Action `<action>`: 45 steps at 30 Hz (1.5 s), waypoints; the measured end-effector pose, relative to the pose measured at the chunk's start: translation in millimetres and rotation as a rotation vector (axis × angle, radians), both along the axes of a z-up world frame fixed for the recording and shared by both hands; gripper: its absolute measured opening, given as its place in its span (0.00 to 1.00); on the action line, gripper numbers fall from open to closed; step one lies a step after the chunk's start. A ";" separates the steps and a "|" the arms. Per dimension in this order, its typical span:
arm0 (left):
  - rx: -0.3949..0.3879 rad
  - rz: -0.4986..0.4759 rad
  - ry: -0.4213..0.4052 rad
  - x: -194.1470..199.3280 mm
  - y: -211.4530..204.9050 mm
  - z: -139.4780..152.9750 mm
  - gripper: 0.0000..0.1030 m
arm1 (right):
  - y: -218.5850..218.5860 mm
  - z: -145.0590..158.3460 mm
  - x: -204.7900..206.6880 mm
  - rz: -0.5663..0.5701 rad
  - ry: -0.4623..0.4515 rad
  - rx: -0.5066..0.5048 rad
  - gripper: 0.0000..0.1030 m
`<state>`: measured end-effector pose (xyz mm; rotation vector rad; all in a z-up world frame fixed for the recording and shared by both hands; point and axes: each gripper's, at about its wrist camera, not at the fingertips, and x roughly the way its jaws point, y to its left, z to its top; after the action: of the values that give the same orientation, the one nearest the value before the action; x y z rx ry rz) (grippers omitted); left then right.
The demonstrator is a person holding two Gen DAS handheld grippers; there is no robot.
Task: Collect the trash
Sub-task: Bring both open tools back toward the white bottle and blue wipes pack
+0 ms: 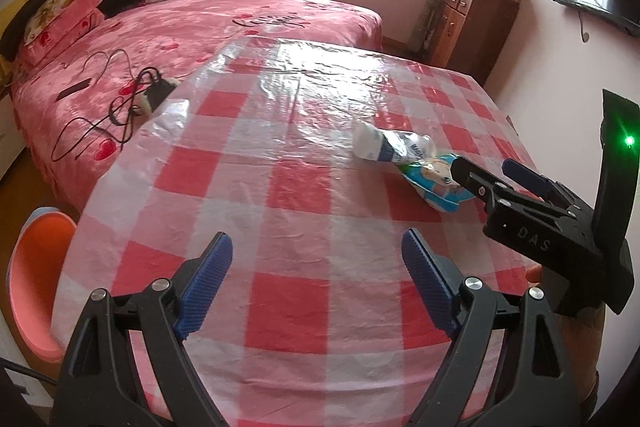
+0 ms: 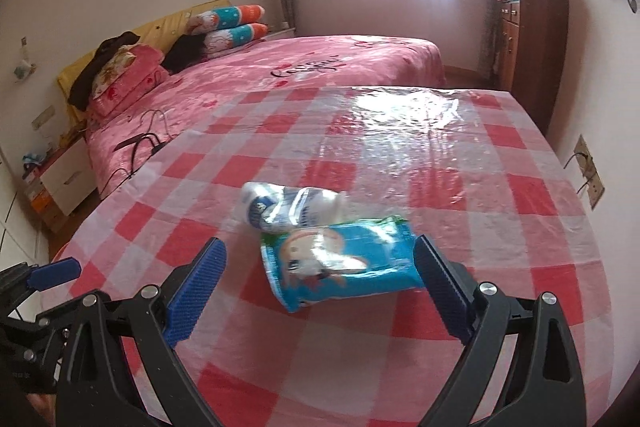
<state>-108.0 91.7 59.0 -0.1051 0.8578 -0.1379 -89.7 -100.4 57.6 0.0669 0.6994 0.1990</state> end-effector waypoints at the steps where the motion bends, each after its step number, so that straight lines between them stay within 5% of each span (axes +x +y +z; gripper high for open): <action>1: 0.000 -0.006 0.001 1.5 -3.5 -0.3 0.84 | -3.6 -0.2 1.1 -0.007 0.002 0.002 0.91; 18: -0.018 -0.111 -0.020 34.2 -66.9 4.8 0.84 | -108.6 -6.0 18.3 -0.216 0.066 0.100 0.91; 25: -0.125 -0.135 0.043 58.9 -86.6 -6.4 0.84 | -134.5 -7.8 16.2 -0.262 0.075 0.133 0.91; 38: -0.178 -0.251 0.074 66.5 -135.8 -28.1 0.85 | -151.4 -11.6 18.5 -0.282 0.087 0.168 0.91; 45: -0.283 -0.413 0.142 57.4 -164.8 -38.1 0.85 | -160.7 -14.0 16.6 -0.302 0.094 0.190 0.91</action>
<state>-50.6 -73.1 20.9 -0.2039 0.9900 -0.6460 -73.0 -261.2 43.6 0.3637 0.7534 -0.0285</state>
